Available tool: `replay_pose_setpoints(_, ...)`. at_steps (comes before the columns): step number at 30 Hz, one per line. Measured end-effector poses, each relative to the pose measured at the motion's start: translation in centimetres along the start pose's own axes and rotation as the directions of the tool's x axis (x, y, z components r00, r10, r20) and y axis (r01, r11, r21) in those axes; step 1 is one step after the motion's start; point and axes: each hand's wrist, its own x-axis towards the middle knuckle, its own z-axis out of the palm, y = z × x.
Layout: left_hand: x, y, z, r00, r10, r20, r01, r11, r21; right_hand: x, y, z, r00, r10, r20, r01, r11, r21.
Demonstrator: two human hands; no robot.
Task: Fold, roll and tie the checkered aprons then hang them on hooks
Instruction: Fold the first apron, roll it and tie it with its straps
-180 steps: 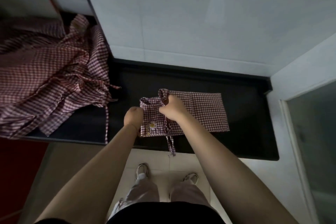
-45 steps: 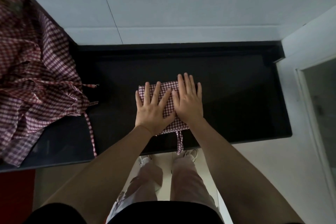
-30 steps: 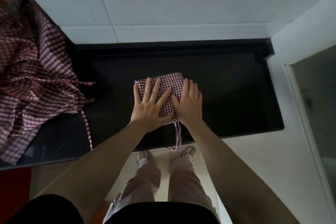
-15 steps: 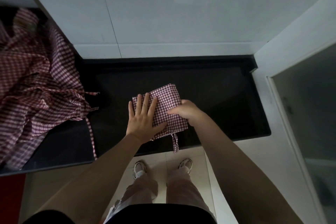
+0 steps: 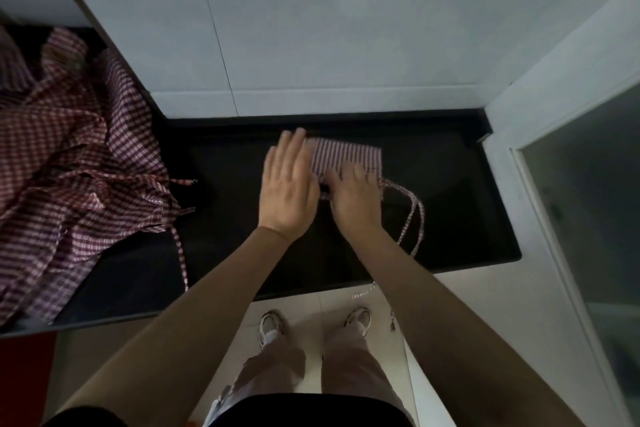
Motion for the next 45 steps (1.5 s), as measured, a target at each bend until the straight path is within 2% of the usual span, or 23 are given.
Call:
replay_pose_setpoints(2,-1.2,0.1,1.0,0.944,0.026,0.330,-0.040,0.998,0.037,-3.0,-1.3,2.5,0.996,-0.010,0.090,0.008,1.000,0.026)
replay_pose_setpoints(4,-2.4,-0.7,2.1,0.863,-0.082,0.499,0.061,0.996,0.058,-5.2,-2.1,4.0,0.992,-0.031,0.126,0.032,0.999,-0.006)
replay_pose_setpoints(6,-3.4,-1.8,2.8,0.836,-0.146,0.529,0.160,0.987,0.021,-6.2,-2.2,4.4,0.986,-0.057,0.157,0.060,0.998,-0.018)
replay_pose_setpoints(8,-3.7,-2.6,3.0,0.825,-0.153,0.544,0.211,0.976,-0.046,-6.4,-1.7,4.3,0.976,-0.068,0.207,0.068,0.998,0.009)
replay_pose_setpoints(11,-3.2,-3.1,2.4,0.832,-0.095,0.546,0.153,0.986,-0.061,-6.7,0.0,3.5,0.969,-0.069,0.238,0.050,0.995,0.085)
replay_pose_setpoints(13,-2.6,-3.0,1.8,0.795,-0.091,0.600,0.123,0.992,-0.013,-7.0,1.4,3.1,0.966,-0.079,0.244,0.048,0.991,0.127)
replay_pose_setpoints(15,-2.2,-3.1,1.3,0.723,-0.120,0.681,0.125,0.991,0.042,-6.9,2.7,2.9,0.962,-0.033,0.270,-0.035,0.970,0.242)
replay_pose_setpoints(18,-2.1,-3.6,0.8,0.644,-0.123,0.755,0.156,0.987,0.028,-5.6,4.1,1.7,0.905,0.103,0.413,-0.291,0.858,0.423)
replay_pose_setpoints(20,-2.1,-4.0,0.7,0.634,-0.124,0.763,0.199,0.980,-0.007,-4.5,4.9,1.2,0.846,0.179,0.502,-0.460,0.721,0.518)
replay_pose_setpoints(22,-1.9,-4.4,1.0,0.694,-0.127,0.709,0.238,0.969,-0.060,-3.9,5.5,1.1,0.796,0.248,0.551,-0.587,0.536,0.607)
replay_pose_setpoints(24,-1.7,-4.6,1.3,0.757,-0.191,0.626,0.361,0.919,-0.157,-3.5,5.8,1.2,0.763,0.278,0.584,-0.644,0.405,0.649)
replay_pose_setpoints(25,-1.5,-4.7,1.3,0.752,-0.255,0.609,0.460,0.863,-0.207,-3.4,5.9,1.3,0.751,0.287,0.594,-0.660,0.366,0.656)
replay_pose_setpoints(28,-1.0,-4.6,1.3,0.669,-0.411,0.620,0.676,0.683,-0.277,-3.1,6.0,1.8,0.722,0.326,0.610,-0.691,0.293,0.661)
replay_pose_setpoints(31,-0.6,-4.2,1.6,0.598,-0.546,0.587,0.784,0.551,-0.285,-2.7,5.7,2.0,0.694,0.382,0.610,-0.715,0.278,0.641)
replay_pose_setpoints(33,-0.2,-3.6,1.9,0.574,-0.622,0.532,0.805,0.549,-0.227,-2.4,5.3,2.3,0.678,0.432,0.595,-0.727,0.276,0.628)
replay_pose_setpoints(36,0.7,-2.7,2.7,0.553,-0.697,0.457,0.782,0.623,0.004,-1.7,4.8,2.8,0.647,0.508,0.569,-0.752,0.301,0.587)
replay_pose_setpoints(38,1.5,-2.3,2.9,0.541,-0.741,0.399,0.784,0.616,0.080,-1.2,4.7,3.0,0.625,0.542,0.562,-0.770,0.310,0.557)
replay_pose_setpoints(39,2.0,-2.0,2.8,0.544,-0.755,0.368,0.789,0.609,0.082,-1.0,4.7,3.1,0.615,0.551,0.564,-0.779,0.313,0.543)
replay_pose_setpoints(40,2.6,-1.8,2.8,0.591,-0.738,0.327,0.755,0.648,0.099,-0.8,4.7,3.2,0.609,0.554,0.568,-0.785,0.320,0.530)
replay_pose_setpoints(42,4.0,-1.5,3.0,0.788,-0.529,0.315,0.489,0.848,0.202,-0.6,4.8,3.4,0.614,0.543,0.573,-0.785,0.351,0.510)
replay_pose_setpoints(43,4.8,-1.1,3.1,0.840,-0.376,0.392,0.307,0.924,0.229,-0.6,4.7,3.4,0.621,0.539,0.569,-0.781,0.365,0.506)
replay_pose_setpoints(44,5.8,-0.7,3.3,0.830,-0.241,0.502,0.162,0.967,0.197,-0.6,4.8,3.4,0.629,0.538,0.562,-0.775,0.376,0.507)
replay_pose_setpoints(45,6.6,-0.2,3.6,0.765,-0.156,0.625,0.084,0.986,0.143,-0.8,4.8,3.3,0.637,0.532,0.558,-0.769,0.382,0.513)
